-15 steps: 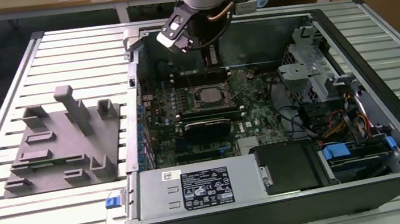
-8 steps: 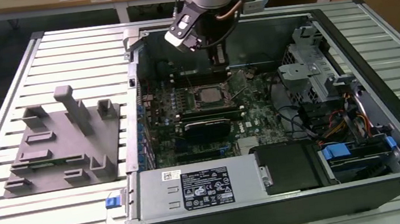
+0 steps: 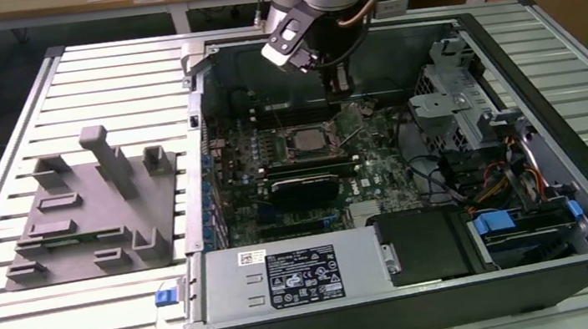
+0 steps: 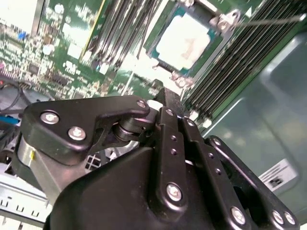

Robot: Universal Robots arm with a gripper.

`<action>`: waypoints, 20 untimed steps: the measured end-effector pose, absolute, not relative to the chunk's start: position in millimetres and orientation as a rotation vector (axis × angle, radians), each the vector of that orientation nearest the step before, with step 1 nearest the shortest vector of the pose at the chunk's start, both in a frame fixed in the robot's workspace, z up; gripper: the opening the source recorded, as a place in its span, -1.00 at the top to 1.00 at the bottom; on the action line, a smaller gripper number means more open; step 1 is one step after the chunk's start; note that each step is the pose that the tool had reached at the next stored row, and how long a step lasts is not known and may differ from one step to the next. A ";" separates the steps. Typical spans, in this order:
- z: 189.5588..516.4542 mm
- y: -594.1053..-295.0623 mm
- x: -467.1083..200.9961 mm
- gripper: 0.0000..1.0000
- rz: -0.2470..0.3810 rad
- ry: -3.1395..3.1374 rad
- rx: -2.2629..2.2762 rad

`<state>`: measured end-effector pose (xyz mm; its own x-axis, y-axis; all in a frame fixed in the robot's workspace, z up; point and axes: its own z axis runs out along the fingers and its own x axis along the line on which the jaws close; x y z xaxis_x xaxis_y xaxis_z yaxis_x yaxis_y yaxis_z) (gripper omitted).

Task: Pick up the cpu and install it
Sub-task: 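Close the cpu cover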

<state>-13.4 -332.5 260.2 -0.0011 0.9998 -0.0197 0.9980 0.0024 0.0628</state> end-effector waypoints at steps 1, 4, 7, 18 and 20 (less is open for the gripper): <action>260.2 -332.5 -11.0 0.79 0.047 2.182 2.178; 260.2 -332.5 -3.6 0.79 0.047 2.182 2.178; 260.2 -332.5 4.3 0.79 0.047 2.182 2.178; 260.2 -332.4 27.6 0.79 0.047 2.182 2.178; 260.2 -332.4 31.3 0.79 0.047 2.182 2.178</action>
<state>31.3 -332.4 260.2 -0.0012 0.9998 -0.0197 0.9980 0.0025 0.0628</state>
